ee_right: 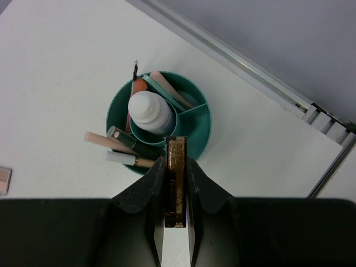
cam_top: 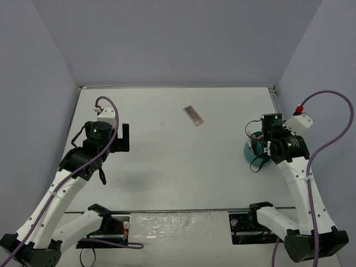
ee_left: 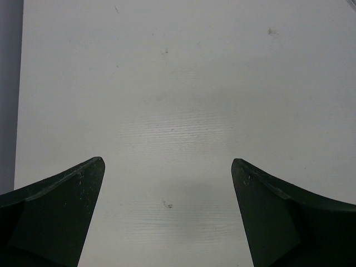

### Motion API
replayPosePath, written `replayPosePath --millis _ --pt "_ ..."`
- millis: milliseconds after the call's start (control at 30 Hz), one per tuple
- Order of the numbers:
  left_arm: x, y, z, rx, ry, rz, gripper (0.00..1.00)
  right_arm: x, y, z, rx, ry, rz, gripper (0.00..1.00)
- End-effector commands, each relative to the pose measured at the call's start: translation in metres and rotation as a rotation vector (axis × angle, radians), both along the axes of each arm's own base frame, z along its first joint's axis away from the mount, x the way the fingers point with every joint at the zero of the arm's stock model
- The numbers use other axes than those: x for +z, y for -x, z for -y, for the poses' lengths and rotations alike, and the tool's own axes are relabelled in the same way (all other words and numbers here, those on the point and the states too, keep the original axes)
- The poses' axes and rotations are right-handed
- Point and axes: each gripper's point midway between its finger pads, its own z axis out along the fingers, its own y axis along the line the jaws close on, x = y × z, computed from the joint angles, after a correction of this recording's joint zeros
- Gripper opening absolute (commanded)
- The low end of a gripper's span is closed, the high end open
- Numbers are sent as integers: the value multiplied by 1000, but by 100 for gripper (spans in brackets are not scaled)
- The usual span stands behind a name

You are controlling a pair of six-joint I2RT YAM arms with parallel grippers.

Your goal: Organize the makeup

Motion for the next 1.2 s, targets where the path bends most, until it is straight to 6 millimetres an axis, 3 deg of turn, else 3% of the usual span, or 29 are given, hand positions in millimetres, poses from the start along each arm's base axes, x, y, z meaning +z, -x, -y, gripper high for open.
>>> replayPosePath --millis 0,433,1000,1167 --pt "27 -5 0 18 61 110 97 10 0 23 -181 47 94 0" --pt "21 -4 -5 36 54 107 97 -10 -7 35 -287 71 117 0" --pt "15 -7 -7 46 54 90 97 -37 -25 39 -276 25 91 0" --pt "14 -8 -6 44 59 86 97 -48 -25 41 -272 21 64 7"
